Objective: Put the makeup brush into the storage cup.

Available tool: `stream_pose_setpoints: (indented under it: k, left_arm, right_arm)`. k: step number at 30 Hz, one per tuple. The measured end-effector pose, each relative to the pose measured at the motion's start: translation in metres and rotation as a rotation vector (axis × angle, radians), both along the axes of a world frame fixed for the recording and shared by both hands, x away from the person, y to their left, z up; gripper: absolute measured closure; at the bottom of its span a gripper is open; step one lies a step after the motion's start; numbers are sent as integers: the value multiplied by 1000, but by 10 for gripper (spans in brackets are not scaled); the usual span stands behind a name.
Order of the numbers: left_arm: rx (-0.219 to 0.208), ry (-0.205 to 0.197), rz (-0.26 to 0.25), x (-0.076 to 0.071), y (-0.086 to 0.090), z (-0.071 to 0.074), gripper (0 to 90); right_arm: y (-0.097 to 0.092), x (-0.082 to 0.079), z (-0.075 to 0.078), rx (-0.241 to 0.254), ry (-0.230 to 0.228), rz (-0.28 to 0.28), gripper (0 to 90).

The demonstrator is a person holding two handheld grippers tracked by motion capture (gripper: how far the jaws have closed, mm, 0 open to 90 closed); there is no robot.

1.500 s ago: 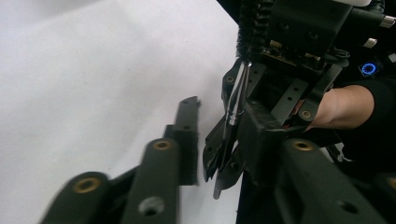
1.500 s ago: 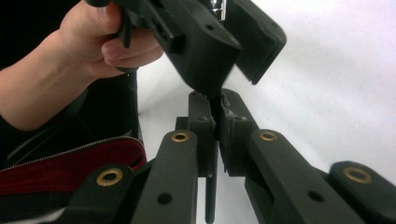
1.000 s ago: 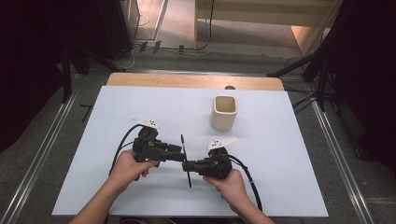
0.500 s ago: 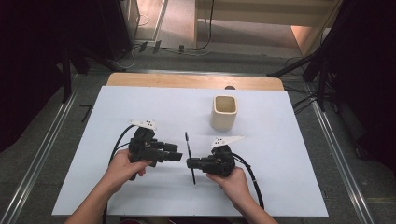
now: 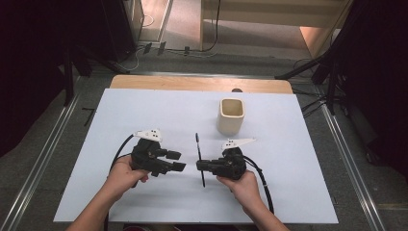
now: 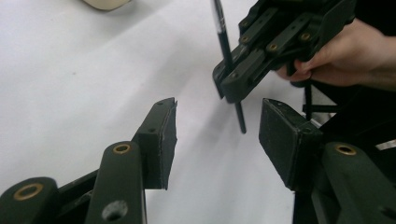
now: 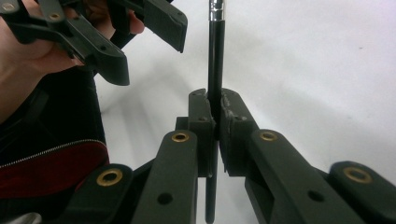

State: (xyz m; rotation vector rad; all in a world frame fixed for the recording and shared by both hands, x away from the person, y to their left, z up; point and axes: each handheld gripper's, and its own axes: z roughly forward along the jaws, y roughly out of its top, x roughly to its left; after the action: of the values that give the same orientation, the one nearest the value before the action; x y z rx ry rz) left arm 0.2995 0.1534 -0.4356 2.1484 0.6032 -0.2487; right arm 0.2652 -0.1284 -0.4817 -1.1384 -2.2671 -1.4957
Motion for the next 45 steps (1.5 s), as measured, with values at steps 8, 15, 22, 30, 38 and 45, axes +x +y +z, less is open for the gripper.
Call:
stream_pose_setpoints:
  k: [8, 15, 22, 30, 38, 45]
  left_arm:
    - [18, -26, -6, -1, 4, -4, 233]
    - [67, -87, -2, -5, 7, -6, 233]
    - [83, -149, -28, -10, 13, -9, 234]
    - [115, -181, -23, -15, 19, -13, 234]
    - [111, -197, 5, -17, 28, -15, 234]
    - [121, -207, 10, -20, 32, -16, 233]
  right_arm:
    - [-4, 1, 2, -7, -7, -11, 858]
    - [-9, 2, 6, -14, -22, -26, 858]
    - [-14, 4, 8, -28, -35, -43, 857]
    - [-19, 5, 11, -27, -37, -55, 858]
    - [-23, 8, 13, -34, -47, -65, 858]
    - [-28, 9, 14, -37, -49, -79, 858]
